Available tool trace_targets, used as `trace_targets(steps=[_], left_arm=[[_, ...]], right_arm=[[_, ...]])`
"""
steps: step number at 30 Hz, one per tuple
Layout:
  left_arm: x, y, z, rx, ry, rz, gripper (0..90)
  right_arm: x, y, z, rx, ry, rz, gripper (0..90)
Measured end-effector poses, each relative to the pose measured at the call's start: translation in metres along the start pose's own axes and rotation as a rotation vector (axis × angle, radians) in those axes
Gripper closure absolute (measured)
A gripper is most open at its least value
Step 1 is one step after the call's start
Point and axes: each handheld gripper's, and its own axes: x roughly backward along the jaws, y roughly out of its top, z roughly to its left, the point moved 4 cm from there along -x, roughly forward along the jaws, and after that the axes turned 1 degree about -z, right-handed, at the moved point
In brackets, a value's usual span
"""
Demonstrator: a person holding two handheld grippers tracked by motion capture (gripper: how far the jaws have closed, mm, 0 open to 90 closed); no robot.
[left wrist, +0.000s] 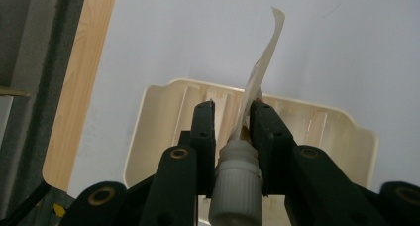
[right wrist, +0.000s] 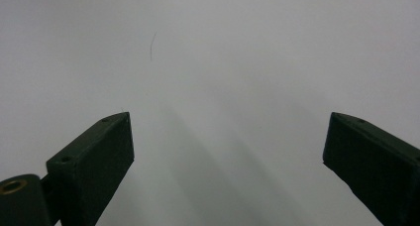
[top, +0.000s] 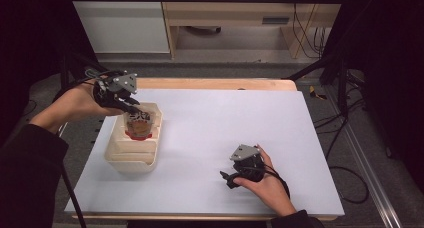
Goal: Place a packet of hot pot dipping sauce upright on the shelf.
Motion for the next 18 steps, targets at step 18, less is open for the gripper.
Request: trace_targets(steps=[18], left_arm=[[-0.014,-0.011,-0.002,0.015,-0.020,0.000,73.1]], right_arm=[[-0.001,-0.001,0.001,0.002,0.009,0.006,6.0]])
